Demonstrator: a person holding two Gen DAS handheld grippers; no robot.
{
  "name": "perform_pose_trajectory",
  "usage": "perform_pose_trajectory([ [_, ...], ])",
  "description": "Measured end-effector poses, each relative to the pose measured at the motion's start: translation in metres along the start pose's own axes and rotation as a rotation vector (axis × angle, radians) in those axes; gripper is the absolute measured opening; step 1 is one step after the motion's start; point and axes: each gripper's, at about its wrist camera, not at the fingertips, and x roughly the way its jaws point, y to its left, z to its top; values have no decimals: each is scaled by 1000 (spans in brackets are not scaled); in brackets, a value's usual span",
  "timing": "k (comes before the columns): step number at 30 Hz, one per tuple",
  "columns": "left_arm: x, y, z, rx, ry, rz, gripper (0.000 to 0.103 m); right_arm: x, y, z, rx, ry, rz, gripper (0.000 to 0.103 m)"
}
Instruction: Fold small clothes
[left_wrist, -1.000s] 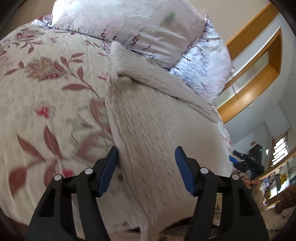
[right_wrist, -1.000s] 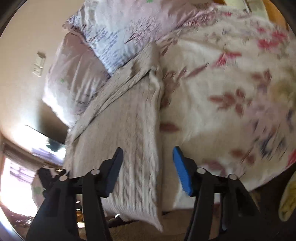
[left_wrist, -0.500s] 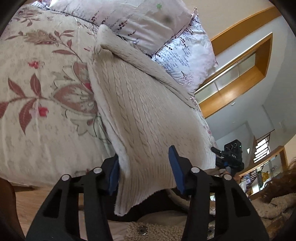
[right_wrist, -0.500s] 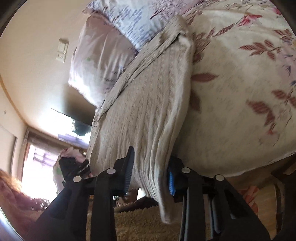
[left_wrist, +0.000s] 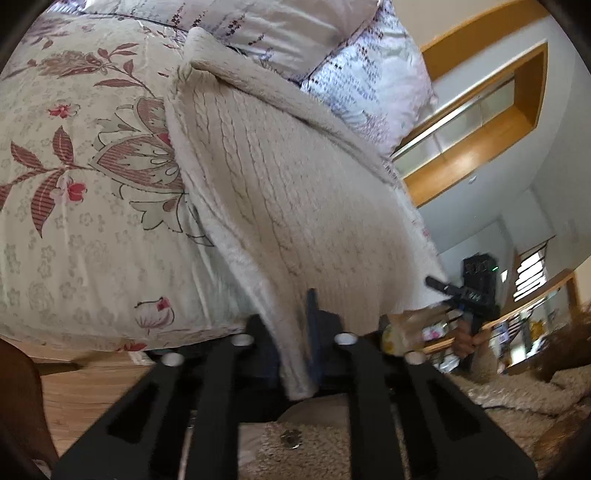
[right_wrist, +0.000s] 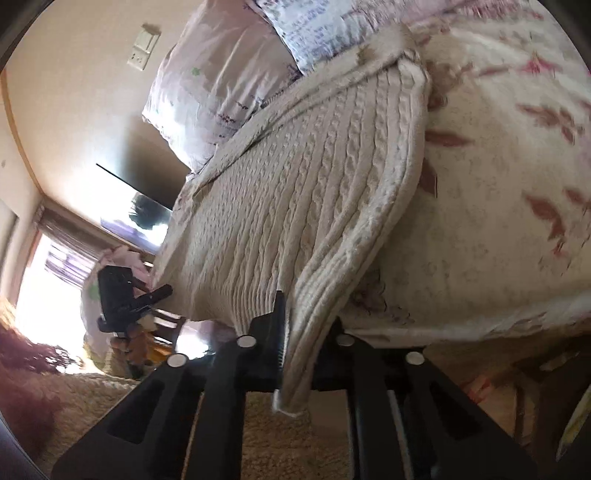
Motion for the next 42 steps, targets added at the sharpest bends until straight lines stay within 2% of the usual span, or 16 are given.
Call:
perform_pose_trajectory([
  [4, -11, -1, 11, 15, -75, 42, 7, -17, 12, 8, -76, -134, -54, 8],
  [9, -28, -3, 40, 41, -195, 135, 7, -36, 32, 23, -188, -338, -181, 8],
  [12, -32, -5, 62, 51, -258, 179, 6, -36, 42, 35, -248, -422, -288, 8],
  [15, -33, -5, 90, 40, -306, 202, 6, -28, 53, 51, -302, -478, -359, 8],
  [20, -21, -17, 132, 97, -340, 290, 6, -12, 64, 81, -346, -501, -448, 8],
  [25, -11, -21, 168, 106, -363, 317, 6, -2, 65, 119, -332, -499, -484, 8],
  [30, 6, -10, 213, 49, -382, 318, 6, 15, 62, 162, -302, -495, -484, 8],
  [34, 29, 3, 241, 14, -379, 338, 6, 34, 43, 195, -228, -478, -467, 8],
  [38, 60, 28, 264, -68, -325, 334, 6, 60, 13, 223, -130, -421, -473, 8],
  [42, 79, 45, 273, -116, -292, 329, 6, 80, -12, 236, -49, -372, -479, 8],
])
